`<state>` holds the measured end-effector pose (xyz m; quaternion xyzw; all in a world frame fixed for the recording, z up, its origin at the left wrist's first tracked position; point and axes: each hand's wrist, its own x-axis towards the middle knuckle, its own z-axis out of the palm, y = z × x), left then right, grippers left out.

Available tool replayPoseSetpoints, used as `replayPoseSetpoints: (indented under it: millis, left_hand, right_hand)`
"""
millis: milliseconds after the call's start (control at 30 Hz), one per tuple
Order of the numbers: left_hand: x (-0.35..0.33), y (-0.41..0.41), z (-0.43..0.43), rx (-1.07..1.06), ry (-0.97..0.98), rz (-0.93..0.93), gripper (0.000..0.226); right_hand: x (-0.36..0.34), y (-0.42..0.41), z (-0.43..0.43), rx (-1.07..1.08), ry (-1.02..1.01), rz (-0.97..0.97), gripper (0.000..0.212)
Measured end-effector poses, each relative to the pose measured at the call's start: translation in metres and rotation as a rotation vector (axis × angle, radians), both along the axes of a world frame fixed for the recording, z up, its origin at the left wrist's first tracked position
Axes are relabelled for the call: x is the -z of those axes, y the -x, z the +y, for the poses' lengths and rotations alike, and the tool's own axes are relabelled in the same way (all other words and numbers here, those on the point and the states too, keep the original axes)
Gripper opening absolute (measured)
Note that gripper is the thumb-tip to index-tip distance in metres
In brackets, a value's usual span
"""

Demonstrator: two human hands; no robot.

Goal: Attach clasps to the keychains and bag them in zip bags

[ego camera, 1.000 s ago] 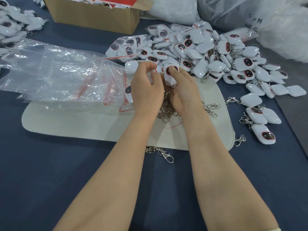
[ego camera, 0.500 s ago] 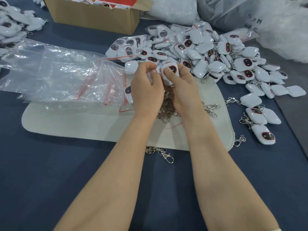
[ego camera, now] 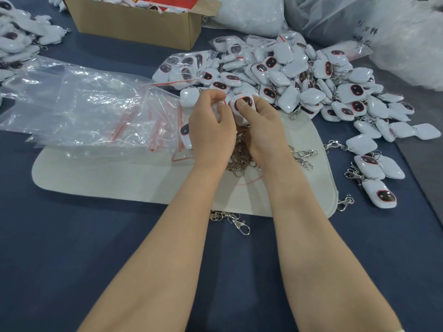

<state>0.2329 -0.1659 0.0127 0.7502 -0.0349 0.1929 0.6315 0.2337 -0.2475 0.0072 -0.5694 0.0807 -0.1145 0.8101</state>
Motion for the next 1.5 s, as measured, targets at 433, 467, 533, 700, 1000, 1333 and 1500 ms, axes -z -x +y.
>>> replayPoseSetpoints:
  millis: [433, 467, 533, 700, 1000, 1333, 1500]
  left_hand:
    - [0.001, 0.000, 0.000, 0.002, -0.004, -0.003, 0.020]
    - [0.001, 0.000, 0.000, 0.004, -0.004, -0.003, 0.020]
    - [0.001, 0.000, 0.000, 0.008, -0.001, 0.003, 0.020]
    - [0.000, 0.001, 0.000, 0.006, -0.006, 0.007, 0.020]
    - [0.000, 0.001, 0.000, 0.013, 0.002, 0.012, 0.019]
    - [0.001, 0.001, -0.001, 0.014, -0.002, 0.006, 0.020]
    - [0.000, 0.001, 0.000, 0.022, -0.001, 0.013, 0.019]
  right_hand:
    - [-0.006, 0.001, 0.001, 0.036, -0.153, 0.034, 0.023]
    - [-0.005, 0.001, 0.002, 0.045, -0.117, 0.030, 0.023]
    - [-0.004, 0.001, 0.002, 0.057, -0.063, 0.029, 0.023]
    - [-0.009, 0.003, 0.002, 0.028, -0.182, 0.039, 0.022]
    - [-0.007, 0.002, 0.004, 0.000, -0.170, 0.049, 0.005]
    - [-0.005, 0.003, 0.003, -0.028, -0.086, 0.045, 0.012]
    - [-0.009, 0.003, 0.002, -0.004, -0.249, 0.061, 0.019]
